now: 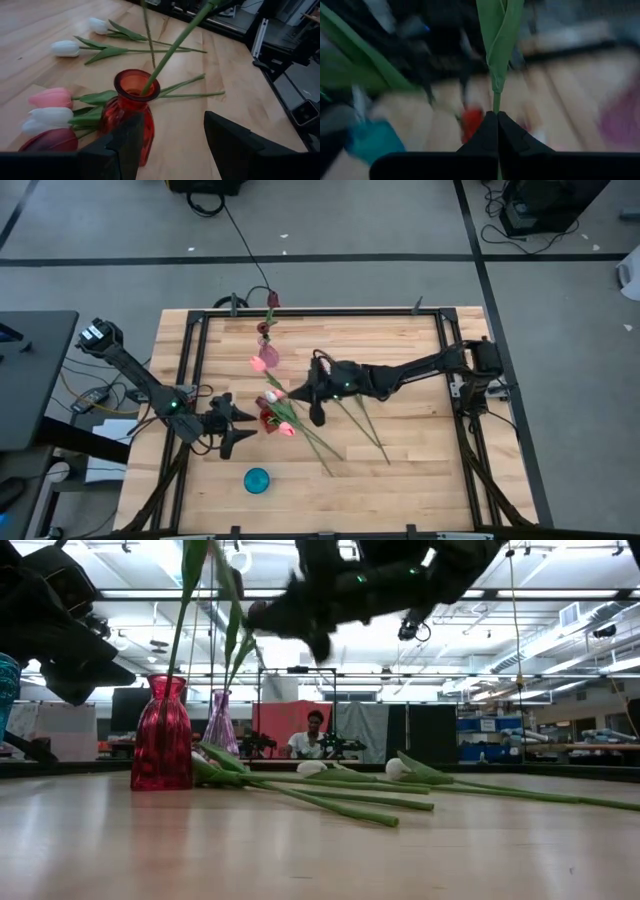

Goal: Sort flowers into vase by color
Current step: Put the right pink flower into the red vase

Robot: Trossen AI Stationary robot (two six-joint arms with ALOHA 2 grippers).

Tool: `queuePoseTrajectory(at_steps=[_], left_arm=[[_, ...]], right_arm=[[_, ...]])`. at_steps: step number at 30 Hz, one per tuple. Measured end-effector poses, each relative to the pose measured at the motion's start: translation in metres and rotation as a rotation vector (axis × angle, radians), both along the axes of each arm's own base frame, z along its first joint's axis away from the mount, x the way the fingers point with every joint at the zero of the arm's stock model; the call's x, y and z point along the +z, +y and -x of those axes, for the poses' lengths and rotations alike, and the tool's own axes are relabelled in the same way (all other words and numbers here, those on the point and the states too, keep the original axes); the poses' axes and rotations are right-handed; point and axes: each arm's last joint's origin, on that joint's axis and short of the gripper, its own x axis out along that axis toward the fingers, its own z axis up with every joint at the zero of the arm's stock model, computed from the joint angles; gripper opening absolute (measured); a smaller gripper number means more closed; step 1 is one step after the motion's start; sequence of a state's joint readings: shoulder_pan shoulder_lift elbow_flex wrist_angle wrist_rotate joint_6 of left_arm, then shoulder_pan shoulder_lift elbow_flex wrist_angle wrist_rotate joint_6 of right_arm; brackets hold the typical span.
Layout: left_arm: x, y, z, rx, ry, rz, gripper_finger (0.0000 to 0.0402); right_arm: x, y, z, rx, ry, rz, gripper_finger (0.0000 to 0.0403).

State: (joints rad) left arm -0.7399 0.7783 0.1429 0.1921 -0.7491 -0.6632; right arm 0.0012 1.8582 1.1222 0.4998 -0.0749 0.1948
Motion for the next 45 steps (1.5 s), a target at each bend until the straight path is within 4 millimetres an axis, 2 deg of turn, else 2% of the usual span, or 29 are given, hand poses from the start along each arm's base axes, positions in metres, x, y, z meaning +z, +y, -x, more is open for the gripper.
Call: queuePoseTrajectory(at_steps=[4, 12, 18, 30, 33, 39, 45], left_arm=[[0.0, 0.001, 0.0, 0.018, -0.002, -0.01, 0.0214], [-0.001, 0.002, 0.0, 0.048, -0.004, -0.032, 0.0214], [-0.003, 0.003, 0.001, 0.048, 0.016, -0.048, 0.0214], [-0.004, 0.003, 0.002, 0.059, 0.019, -0.054, 0.0214], [-0.004, 0.004, 0.002, 0.077, 0.013, -0.064, 0.0214], [-0.003, 0.004, 0.002, 0.09, 0.008, -0.071, 0.0214], [-0.003, 0.004, 0.002, 0.084, 0.011, -0.07, 0.0214]], right_arm=[[0.013, -0.002, -0.013, 0.065, -0.187, 0.067, 0.0001], [0.034, -0.005, -0.05, 0.093, -0.322, 0.234, 0.0], [0.048, -0.013, -0.068, 0.133, -0.386, 0.209, 0.0001], [0.055, -0.014, -0.07, 0.176, -0.43, 0.149, 0.0002], [0.05, -0.01, -0.073, 0.183, -0.438, 0.145, 0.0002], [0.019, -0.005, -0.083, 0.198, -0.416, 0.092, 0.0002], [0.012, -0.005, -0.084, 0.203, -0.368, 0.128, 0.0003]])
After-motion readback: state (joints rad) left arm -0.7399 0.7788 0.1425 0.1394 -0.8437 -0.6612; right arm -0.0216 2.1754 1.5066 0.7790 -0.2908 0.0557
